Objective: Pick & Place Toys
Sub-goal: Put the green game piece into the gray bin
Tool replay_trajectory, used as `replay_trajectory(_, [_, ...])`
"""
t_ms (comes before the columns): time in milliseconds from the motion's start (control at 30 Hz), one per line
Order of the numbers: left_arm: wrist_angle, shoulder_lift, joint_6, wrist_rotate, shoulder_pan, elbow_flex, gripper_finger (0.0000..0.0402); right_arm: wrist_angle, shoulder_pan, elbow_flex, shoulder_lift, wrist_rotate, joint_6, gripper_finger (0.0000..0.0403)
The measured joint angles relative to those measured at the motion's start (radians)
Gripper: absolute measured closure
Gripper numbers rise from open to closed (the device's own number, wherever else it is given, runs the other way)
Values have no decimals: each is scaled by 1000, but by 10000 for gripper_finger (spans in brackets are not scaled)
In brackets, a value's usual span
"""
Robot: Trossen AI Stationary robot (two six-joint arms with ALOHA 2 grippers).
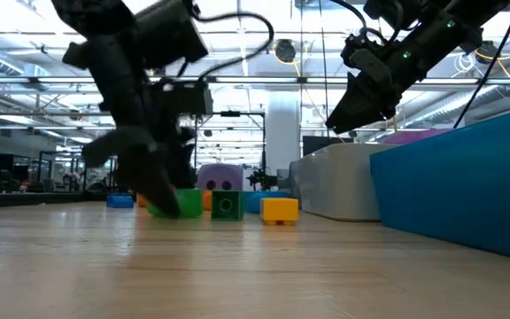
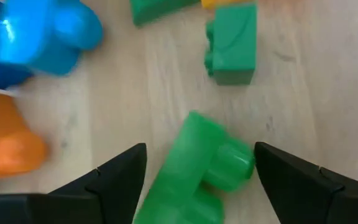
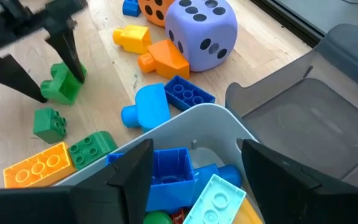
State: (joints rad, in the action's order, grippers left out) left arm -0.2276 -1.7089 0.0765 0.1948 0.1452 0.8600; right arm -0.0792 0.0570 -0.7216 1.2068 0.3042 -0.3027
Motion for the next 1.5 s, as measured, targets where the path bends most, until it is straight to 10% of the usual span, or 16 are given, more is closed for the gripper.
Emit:
replay_trajectory(467, [62,-37,-399,-26,-58,-1,151,0,0,0,0,1,0,187])
replay_trajectory(933, [-73,8,-198,-101,-69,-2,165,0,0,0,0,0,0,190])
replay_trajectory(1500, [-129,10,-308,-66,-71,1,191,0,0,0,0,1,-6,190])
